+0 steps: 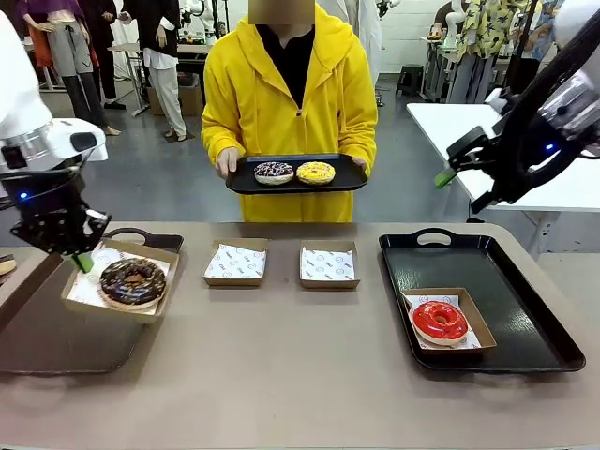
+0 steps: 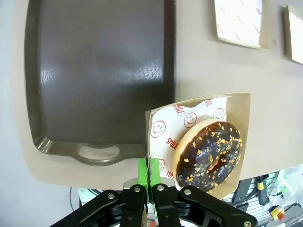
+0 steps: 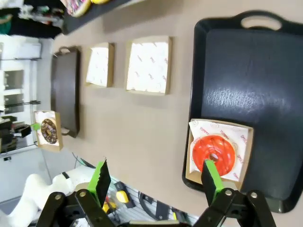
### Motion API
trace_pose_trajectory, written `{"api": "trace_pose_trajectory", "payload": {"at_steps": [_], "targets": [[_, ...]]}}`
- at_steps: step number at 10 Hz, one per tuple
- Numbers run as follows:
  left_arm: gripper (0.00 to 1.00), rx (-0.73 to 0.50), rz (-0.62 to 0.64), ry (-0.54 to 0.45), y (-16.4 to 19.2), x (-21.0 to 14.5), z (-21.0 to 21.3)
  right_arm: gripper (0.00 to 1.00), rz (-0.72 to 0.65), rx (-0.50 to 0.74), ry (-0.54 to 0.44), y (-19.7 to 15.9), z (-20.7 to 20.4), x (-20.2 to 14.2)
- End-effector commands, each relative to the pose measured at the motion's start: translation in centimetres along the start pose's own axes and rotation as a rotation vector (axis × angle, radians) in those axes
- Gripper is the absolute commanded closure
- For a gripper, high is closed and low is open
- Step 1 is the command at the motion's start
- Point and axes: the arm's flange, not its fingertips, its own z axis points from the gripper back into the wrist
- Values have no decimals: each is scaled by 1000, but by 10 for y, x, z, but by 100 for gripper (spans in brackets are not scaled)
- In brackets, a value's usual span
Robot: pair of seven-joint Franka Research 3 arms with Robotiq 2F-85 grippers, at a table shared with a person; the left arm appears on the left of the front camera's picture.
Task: Individually package the donuts and arrange them on the tray.
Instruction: Place the picked Paper togo box on the Handle tray while simultaneously picking up another Paper togo box from the table with the other hand.
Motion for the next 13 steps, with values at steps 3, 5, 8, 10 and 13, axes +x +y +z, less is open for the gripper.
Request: {"api": "trace_pose_trajectory", "payload": {"at_steps": [3,5,8,10,13], "targets": [[99,10,3,-4,8,-4,-1,0,0,0,0,0,0,0],[99,10,3,-4,8,-4,-1,0,0,0,0,0,0,0],[99,10,3,-4,8,-4,-1,0,0,0,0,0,0,0],[99,10,3,-4,8,-4,-1,0,0,0,0,0,0,0],[99,-23,-49,15,39,1,-12,0,71,-73,124,29,-14,17]]}}
